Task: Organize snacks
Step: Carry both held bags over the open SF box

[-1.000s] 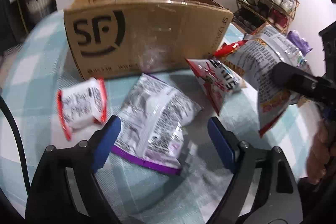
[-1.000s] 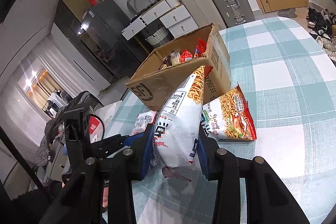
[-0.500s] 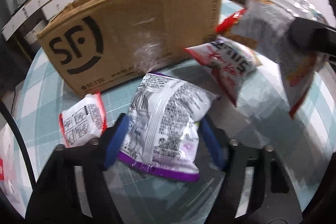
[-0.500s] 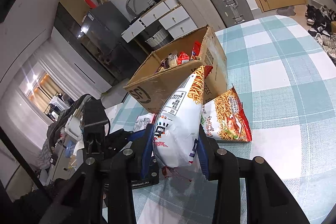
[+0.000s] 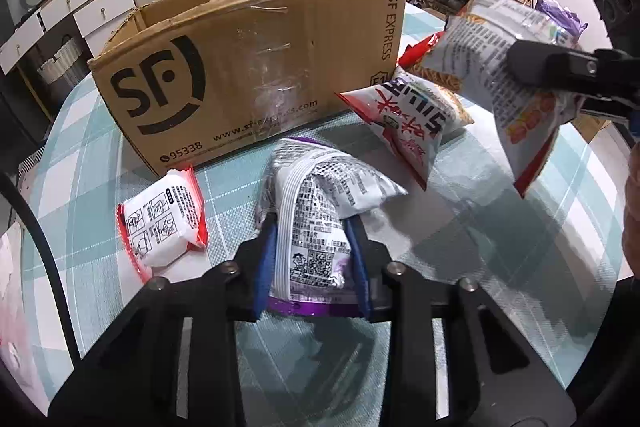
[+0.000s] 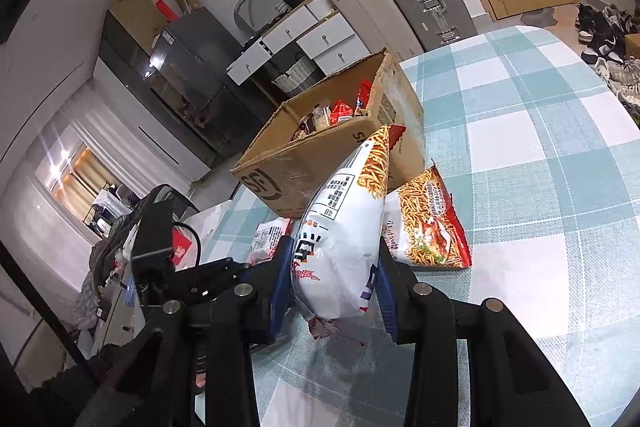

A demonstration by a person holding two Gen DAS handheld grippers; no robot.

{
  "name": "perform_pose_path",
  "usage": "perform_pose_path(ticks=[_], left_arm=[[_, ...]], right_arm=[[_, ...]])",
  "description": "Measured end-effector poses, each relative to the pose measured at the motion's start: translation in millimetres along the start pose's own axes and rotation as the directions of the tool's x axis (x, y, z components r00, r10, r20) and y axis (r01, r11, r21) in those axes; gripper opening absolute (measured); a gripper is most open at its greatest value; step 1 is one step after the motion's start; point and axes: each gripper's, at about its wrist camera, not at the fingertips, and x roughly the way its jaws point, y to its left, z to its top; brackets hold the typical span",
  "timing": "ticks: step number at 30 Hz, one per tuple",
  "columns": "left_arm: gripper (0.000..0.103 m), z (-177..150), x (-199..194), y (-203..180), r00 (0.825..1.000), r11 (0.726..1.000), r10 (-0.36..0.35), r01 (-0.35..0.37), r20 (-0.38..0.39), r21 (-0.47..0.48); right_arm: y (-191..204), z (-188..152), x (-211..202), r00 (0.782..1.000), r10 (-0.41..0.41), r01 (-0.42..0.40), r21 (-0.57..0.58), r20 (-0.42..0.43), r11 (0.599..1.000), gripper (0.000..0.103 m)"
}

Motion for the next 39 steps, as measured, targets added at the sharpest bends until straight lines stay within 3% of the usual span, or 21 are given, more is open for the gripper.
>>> perform_pose_path(ticks=[8,17,24,32,39], left_arm=[[0.027,-6,-23,2,0.999,1.0,-0.025,0.026,0.028,-0.015],[0.027,-22,-83,20,0.991,0.99,-0.049,0.065,0.125,-0.125],[0.027,-26,-133,32,0.976,0.974,-0.019,0.067,0.218,-0.218],[0.027,-37,-166,47,0.97,0.95,0.027,0.05,0.241,-0.307],[0.027,-49,-193,60,0.955,0.928,0.023,0.09,0.296,-0.36]], right_arm=[[-3,-1,-2,1.0,-0.007,0.007,0.02,0.0,1.0,0.038],[6,-3,-5,1.0,0.008,-0.008,0.002,0.013,1.0,0.038],[35,-14,-5,0.999,0.035,-0.034,-0.084,0.008,0.996,0.038],[72,-29,-8,0.998,0.066,-0.066,-0.164,-0.005,0.984,0.038],[93,-32,-13,0.994,0.105,-0.105,-0.175,-0.007,0.979,0.038]])
